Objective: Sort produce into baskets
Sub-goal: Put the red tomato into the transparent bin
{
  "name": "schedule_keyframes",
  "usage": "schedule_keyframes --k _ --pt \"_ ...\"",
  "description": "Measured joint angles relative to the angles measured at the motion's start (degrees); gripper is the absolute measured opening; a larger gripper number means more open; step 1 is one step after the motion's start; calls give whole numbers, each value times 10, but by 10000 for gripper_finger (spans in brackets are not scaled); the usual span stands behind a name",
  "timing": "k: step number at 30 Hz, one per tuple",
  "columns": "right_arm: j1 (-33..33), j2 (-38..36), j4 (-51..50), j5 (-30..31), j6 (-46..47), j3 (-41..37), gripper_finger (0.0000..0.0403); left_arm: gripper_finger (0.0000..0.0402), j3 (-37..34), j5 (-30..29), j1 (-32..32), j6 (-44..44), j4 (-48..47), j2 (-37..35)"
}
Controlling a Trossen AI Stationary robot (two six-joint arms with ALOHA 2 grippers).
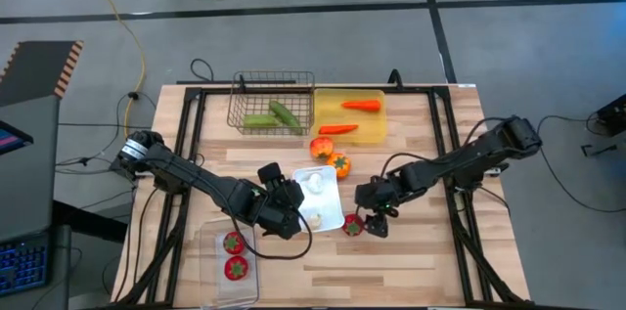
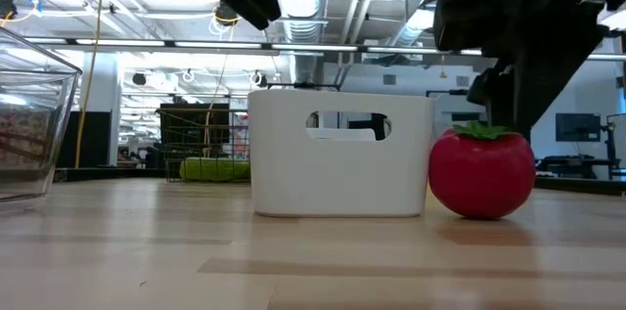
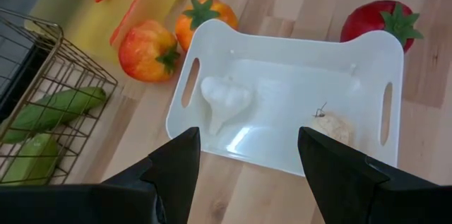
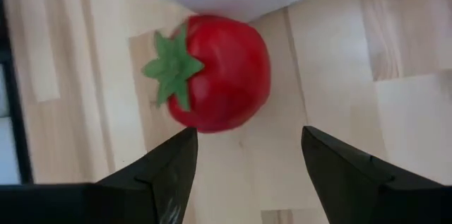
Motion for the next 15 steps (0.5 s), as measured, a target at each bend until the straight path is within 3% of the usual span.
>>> schedule_keyframes --k 15 --pt "-5 -5 -6 -13 32 0 282 226 0 0 0 0 1 0"
